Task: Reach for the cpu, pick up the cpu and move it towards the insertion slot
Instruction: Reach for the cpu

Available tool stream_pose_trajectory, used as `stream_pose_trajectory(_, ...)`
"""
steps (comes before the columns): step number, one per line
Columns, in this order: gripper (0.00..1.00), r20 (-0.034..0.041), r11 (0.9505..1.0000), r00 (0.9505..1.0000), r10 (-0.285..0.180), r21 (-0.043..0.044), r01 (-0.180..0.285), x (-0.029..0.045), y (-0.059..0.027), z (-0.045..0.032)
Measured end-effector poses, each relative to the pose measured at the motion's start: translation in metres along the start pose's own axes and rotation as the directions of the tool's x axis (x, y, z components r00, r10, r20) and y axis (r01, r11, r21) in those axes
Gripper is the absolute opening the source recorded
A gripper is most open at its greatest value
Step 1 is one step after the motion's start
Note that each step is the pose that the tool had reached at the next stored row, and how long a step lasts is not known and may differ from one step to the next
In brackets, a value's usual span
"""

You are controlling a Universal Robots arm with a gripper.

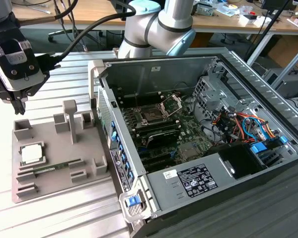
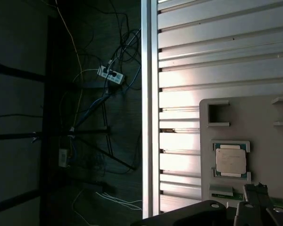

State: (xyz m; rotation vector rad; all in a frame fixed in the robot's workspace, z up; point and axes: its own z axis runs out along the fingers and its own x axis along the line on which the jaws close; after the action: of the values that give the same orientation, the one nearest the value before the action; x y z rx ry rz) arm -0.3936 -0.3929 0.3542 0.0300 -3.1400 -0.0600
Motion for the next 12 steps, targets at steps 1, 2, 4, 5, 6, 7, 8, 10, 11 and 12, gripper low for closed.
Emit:
stream_pose_trajectory(1, 0.10, 0.0000, 1.0000, 1.0000, 0.000, 0.0000, 0.000, 0.0000, 0.0000, 0.0002)
stream_pose_trajectory(2, 0.10, 0.0000, 1.0000, 1.0000, 0.000, 0.0000, 0.000, 0.0000, 0.0000, 0.0003)
stream_pose_trajectory(4, 0.10, -0.0001, 1.0000, 1.0000, 0.000, 0.0001, 0.000, 0.0000, 0.0000, 0.0008)
stream_pose_trajectory(5, 0.10, 0.0000, 1.0000, 1.0000, 0.000, 0.0000, 0.000, 0.0000, 0.0000, 0.0010)
stream_pose_trajectory(6, 0.10, 0.0000, 1.0000, 1.0000, 0.000, 0.0000, 0.000, 0.0000, 0.0000, 0.0012)
stream_pose_trajectory(7, 0.10, 0.0000, 1.0000, 1.0000, 0.000, 0.0000, 0.000, 0.0000, -0.0001, 0.0014)
stream_pose_trajectory(8, 0.10, 0.0000, 1.0000, 1.0000, 0.000, 0.0000, 0.000, 0.0000, -0.0001, 0.0016)
stream_pose_trajectory(10, 0.10, 0.0000, 1.0000, 1.0000, 0.000, 0.0000, 0.000, 0.0000, -0.0001, 0.0020)
stream_pose_trajectory(11, 0.10, -0.0001, 1.0000, 1.0000, 0.000, 0.0001, 0.000, 0.0000, -0.0001, 0.0021)
stream_pose_trajectory(12, 0.10, 0.0000, 1.0000, 1.0000, 0.000, 0.0000, 0.000, 0.0000, -0.0001, 0.0023)
